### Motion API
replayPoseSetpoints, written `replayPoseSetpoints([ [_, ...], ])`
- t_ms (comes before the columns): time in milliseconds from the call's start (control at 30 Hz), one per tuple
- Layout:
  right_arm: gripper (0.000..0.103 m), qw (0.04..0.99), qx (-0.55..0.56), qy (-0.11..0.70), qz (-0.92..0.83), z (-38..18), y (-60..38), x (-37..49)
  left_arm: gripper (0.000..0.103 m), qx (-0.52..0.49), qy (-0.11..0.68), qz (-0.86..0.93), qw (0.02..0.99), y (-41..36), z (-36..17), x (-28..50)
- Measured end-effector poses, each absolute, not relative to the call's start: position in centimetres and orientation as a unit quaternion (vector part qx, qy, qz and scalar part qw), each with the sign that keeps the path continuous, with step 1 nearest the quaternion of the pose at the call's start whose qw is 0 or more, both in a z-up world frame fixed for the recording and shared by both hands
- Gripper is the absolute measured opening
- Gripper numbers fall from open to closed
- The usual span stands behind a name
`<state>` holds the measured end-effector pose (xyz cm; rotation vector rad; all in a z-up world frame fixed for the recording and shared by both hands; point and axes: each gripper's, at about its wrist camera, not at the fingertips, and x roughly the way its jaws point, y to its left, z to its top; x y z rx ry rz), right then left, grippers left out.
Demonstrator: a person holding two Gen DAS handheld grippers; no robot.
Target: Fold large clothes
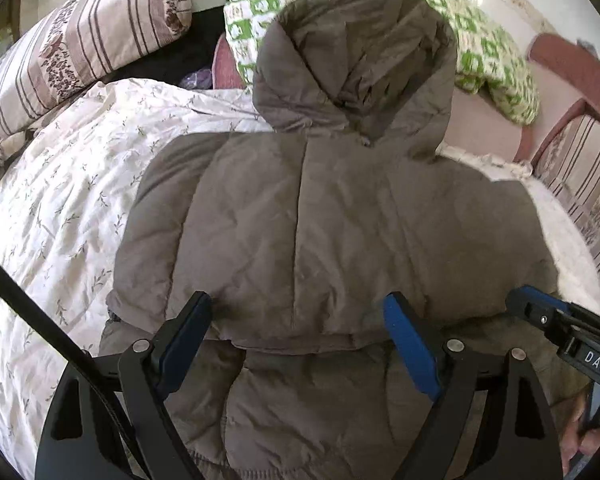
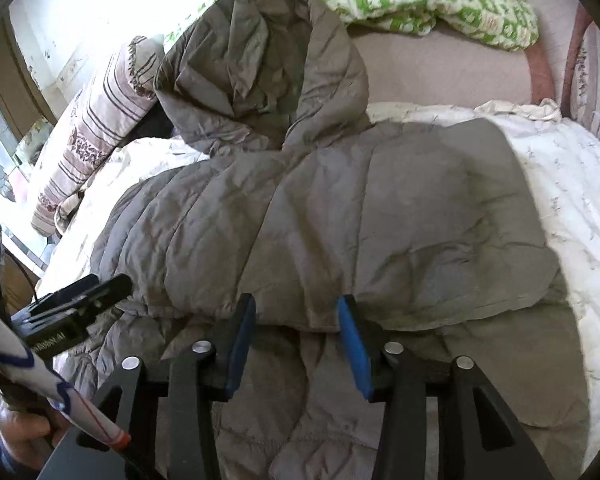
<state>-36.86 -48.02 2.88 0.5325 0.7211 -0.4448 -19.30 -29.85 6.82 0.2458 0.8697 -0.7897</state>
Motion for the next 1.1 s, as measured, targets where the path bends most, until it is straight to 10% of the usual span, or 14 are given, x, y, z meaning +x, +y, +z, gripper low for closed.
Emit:
replayPoseSetpoints([
  [733, 0.066, 0.853, 0.306, 0.345, -0.244, 5.3, -43.0, -43.9, 0.093, 0.083, 0.369, -0.343, 0.86, -22.6, 12.1, -24.6],
  [1100, 0.077, 0.86, 0.324, 0.308, -0.245, 20.9, -47.6, -33.6, 0.093, 0.082, 0.315, -0.294, 0.898, -23.3, 12.0, -20.2],
])
